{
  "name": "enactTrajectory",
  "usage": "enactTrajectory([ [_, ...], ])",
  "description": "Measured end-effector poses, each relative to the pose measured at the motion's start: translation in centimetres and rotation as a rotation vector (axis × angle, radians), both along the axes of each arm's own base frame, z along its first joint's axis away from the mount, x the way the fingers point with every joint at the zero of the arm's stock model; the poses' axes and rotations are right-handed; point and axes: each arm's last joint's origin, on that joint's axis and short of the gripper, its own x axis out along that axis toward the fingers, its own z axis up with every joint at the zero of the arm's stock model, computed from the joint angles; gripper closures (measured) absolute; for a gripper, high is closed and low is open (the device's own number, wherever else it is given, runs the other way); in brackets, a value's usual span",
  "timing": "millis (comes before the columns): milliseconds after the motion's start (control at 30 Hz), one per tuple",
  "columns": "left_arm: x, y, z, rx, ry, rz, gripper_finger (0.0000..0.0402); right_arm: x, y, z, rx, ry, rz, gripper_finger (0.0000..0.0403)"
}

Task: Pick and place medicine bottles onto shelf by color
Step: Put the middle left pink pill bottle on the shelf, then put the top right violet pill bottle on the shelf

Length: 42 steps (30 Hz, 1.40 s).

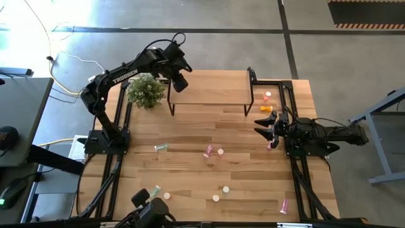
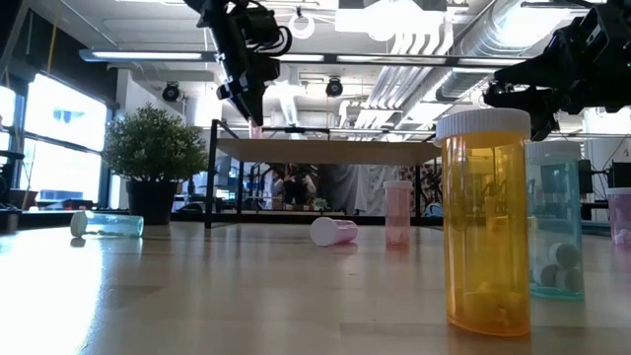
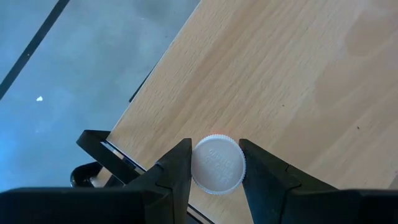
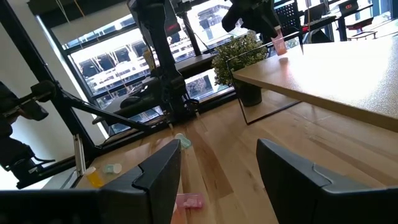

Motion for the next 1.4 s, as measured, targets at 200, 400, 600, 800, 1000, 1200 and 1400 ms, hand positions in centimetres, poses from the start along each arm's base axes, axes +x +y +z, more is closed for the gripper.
enactTrajectory([
  [200,0.0,0.0,0.0,-0.002,-0.002,-0.002,0.029,0.0,0.0,0.0,0.0,0.0,0.0,0.0201],
  [400,0.0,0.0,0.0,0.002,0.003,-0.012,0.0286,0.0,0.0,0.0,0.0,0.0,0.0,0.0201],
  [600,0.0,0.0,0.0,0.004,0.004,-0.011,0.0243,0.0,0.0,0.0,0.0,0.0,0.0,0.0201],
  [800,0.0,0.1,0.0,0.026,0.014,0.006,0.0214,0.0,0.0,0.0,0.0,0.0,0.0,0.0201],
  [1000,0.1,0.1,0.1,0.019,-0.013,0.023,0.0209,0.0,0.0,0.0,0.0,0.0,0.0,0.0201],
  [1200,0.0,0.0,1.5,0.039,-0.044,0.025,0.0208,0.0,0.0,0.2,0.121,-0.045,0.006,0.0201],
  [1400,-0.2,-0.2,6.2,0.126,-0.132,0.025,0.0208,0.0,0.0,0.4,0.332,-0.096,0.017,0.0201],
])
